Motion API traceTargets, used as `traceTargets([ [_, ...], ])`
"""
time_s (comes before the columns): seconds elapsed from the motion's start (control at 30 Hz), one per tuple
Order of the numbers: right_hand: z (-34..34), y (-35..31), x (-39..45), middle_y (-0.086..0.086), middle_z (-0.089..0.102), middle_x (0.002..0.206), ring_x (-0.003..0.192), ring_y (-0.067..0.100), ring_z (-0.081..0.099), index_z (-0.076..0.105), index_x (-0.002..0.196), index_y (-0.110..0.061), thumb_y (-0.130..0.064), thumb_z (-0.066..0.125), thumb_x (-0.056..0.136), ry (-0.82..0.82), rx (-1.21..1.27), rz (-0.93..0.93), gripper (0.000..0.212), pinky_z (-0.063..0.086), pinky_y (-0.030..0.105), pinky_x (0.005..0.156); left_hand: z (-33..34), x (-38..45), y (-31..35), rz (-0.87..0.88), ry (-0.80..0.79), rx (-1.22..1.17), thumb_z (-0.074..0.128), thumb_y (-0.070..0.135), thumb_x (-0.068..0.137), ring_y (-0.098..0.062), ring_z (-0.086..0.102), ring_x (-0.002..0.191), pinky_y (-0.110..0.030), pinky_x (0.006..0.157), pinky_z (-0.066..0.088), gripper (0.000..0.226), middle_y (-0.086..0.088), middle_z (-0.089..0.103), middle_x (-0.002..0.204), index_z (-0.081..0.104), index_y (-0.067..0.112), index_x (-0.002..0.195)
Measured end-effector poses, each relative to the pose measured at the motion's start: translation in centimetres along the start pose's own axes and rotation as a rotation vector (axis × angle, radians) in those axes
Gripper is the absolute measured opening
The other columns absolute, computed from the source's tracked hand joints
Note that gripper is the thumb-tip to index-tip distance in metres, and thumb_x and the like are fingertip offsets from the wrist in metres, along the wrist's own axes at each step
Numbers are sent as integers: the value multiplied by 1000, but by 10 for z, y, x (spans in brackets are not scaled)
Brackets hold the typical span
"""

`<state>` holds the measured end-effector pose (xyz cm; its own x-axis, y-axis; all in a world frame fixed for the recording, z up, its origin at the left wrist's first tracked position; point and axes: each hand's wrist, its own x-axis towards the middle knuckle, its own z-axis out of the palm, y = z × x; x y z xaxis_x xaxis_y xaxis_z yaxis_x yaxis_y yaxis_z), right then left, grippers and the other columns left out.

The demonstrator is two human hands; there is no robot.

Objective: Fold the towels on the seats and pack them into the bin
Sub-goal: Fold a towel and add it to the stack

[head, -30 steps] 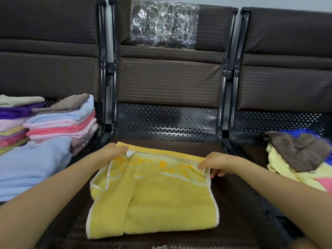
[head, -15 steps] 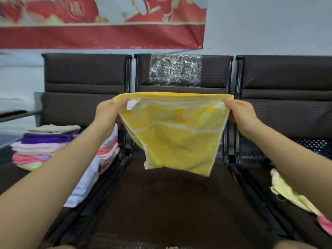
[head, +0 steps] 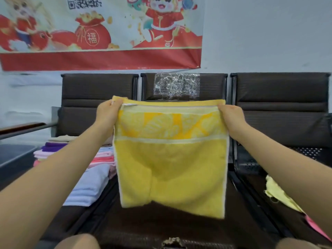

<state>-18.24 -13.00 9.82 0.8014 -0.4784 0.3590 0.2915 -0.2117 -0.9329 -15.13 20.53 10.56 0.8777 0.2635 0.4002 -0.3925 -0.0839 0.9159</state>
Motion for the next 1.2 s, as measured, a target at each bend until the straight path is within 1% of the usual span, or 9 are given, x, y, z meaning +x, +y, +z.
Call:
traceTargets([
  [0.17, -1, 40, 3, 17, 66, 106, 98, 34, 64, 59, 111, -1, -25, 58, 94, -123, -150, 306, 29, 52, 47, 92, -3, 3, -60, -168, -142, 276, 51, 6, 91, -16, 58, 83, -20, 64, 48, 33, -7, 64, 103, 66, 10, 120],
  [0.33, -10, 105, -5, 12, 49, 66, 56, 22, 47, 51, 76, -6, -18, 63, 91, -258, -551, 407, 23, 37, 24, 49, 9, -17, -121, -178, -300, 562, 54, -1, 90, -25, 61, 99, -22, 74, 48, 36, -13, 61, 118, 61, 4, 125],
  [0.4, -12, 131, -7, 8, 41, 57, 45, 16, 38, 47, 73, -6, -11, 60, 93, -284, -558, 519, 24, 32, 20, 35, 18, -22, -142, -193, -310, 614, 55, -2, 88, -22, 61, 85, -22, 64, 46, 34, -11, 63, 105, 64, 5, 120],
  [0.57, 2, 169, -2, 16, 43, 119, 67, 29, 67, 45, 121, 3, -4, 55, 95, -251, -334, 700, 28, 52, 26, 39, 35, -6, -191, -319, -251, 655, 55, -2, 81, -26, 64, 63, -32, 62, 55, 35, -6, 65, 72, 66, 12, 112],
  [0.67, 12, 188, 12, 16, 44, 115, 60, 27, 69, 44, 129, 3, -5, 57, 94, -219, -346, 693, 38, 54, 28, 40, 45, 7, -211, -297, -234, 734, 56, 2, 78, -23, 69, 73, -38, 78, 58, 41, -3, 70, 71, 66, 15, 115],
  [0.77, 22, 206, 19, 9, 55, 95, 65, 21, 65, 51, 127, 1, -16, 57, 96, -153, -543, 609, 36, 60, 34, 67, 59, 12, -227, -200, -249, 778, 56, 9, 84, -26, 64, 105, -35, 91, 51, 47, -7, 68, 116, 58, 17, 130],
  [0.83, 24, 216, 22, 10, 60, 112, 83, 23, 64, 47, 138, -5, -20, 58, 95, -158, -633, 493, 46, 57, 39, 83, 67, 9, -235, -176, -315, 774, 57, 16, 89, -28, 54, 121, -33, 96, 45, 57, -7, 53, 138, 42, 17, 143],
  [0.97, 23, 227, 3, 13, 56, 128, 106, 29, 60, 34, 146, -11, -24, 55, 96, -392, -840, 349, 56, 51, 41, 89, 74, -9, -250, -236, -481, 881, 54, 26, 93, -28, 56, 113, -33, 85, 44, 56, -12, 50, 138, 35, 15, 146],
  [1.2, 42, 203, -71, 0, 65, 115, 105, 16, 57, 68, 112, -13, -26, 53, 97, -856, -909, 77, 25, 44, 28, 89, 49, -58, -234, -321, -631, 1082, 56, 45, 90, -27, 53, 118, -34, 92, 47, 59, -10, 49, 137, 41, 19, 141],
])
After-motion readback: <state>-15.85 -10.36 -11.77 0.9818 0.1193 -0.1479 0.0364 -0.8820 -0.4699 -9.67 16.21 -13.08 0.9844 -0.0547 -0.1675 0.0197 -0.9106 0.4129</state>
